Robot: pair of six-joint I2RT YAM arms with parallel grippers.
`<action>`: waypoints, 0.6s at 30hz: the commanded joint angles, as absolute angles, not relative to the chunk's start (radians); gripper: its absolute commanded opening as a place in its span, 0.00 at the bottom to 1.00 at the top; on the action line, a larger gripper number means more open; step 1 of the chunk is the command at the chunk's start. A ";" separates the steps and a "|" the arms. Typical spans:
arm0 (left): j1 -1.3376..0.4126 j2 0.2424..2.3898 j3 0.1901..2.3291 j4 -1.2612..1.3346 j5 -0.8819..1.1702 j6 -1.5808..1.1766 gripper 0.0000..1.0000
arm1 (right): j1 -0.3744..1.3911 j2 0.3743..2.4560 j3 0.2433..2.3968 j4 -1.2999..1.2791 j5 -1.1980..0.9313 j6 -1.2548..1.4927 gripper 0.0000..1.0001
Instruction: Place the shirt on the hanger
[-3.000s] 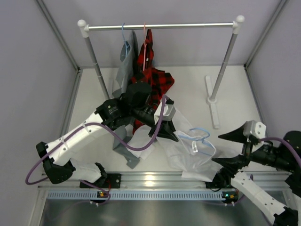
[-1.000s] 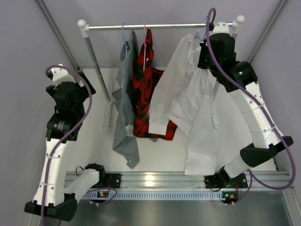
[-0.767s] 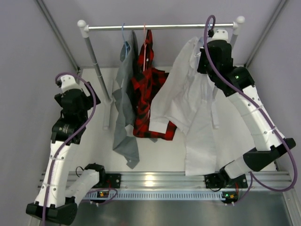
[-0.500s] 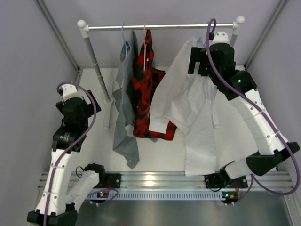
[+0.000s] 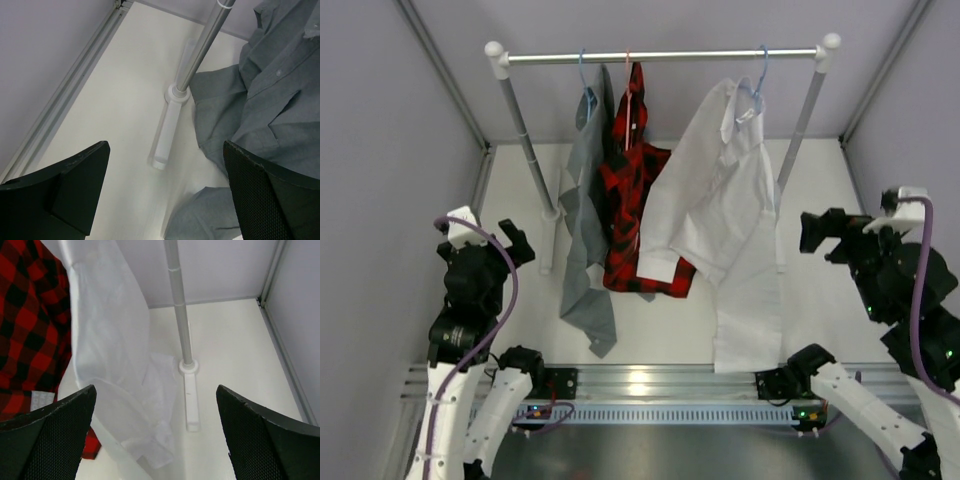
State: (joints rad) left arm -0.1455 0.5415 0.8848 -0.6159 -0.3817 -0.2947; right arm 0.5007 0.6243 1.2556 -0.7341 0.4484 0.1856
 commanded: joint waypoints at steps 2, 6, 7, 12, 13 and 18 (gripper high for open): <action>-0.156 0.438 0.809 -0.571 -0.334 -0.296 0.98 | 0.492 0.499 1.103 -0.799 0.514 0.221 0.99; -0.184 0.370 0.753 -0.572 -0.364 -0.284 0.98 | 0.494 0.439 1.049 -0.831 0.511 0.219 0.99; -0.189 0.359 0.729 -0.563 -0.368 -0.284 0.98 | 0.492 0.439 1.048 -0.834 0.521 0.213 0.99; -0.192 0.325 0.706 -0.561 -0.391 -0.288 0.98 | 0.492 0.454 1.034 -0.861 0.588 0.225 0.99; -0.192 0.327 0.706 -0.558 -0.406 -0.287 0.98 | 0.492 0.453 1.025 -0.858 0.589 0.232 0.99; -0.189 0.341 0.699 -0.537 -0.405 -0.275 0.98 | 0.492 0.463 0.959 -0.815 0.580 0.256 0.99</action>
State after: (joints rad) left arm -0.1902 0.3363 0.7086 -0.6025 -0.3874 -0.2886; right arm 0.5007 0.4526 0.9768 -0.8352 0.5583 0.2367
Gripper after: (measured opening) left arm 0.980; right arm 0.993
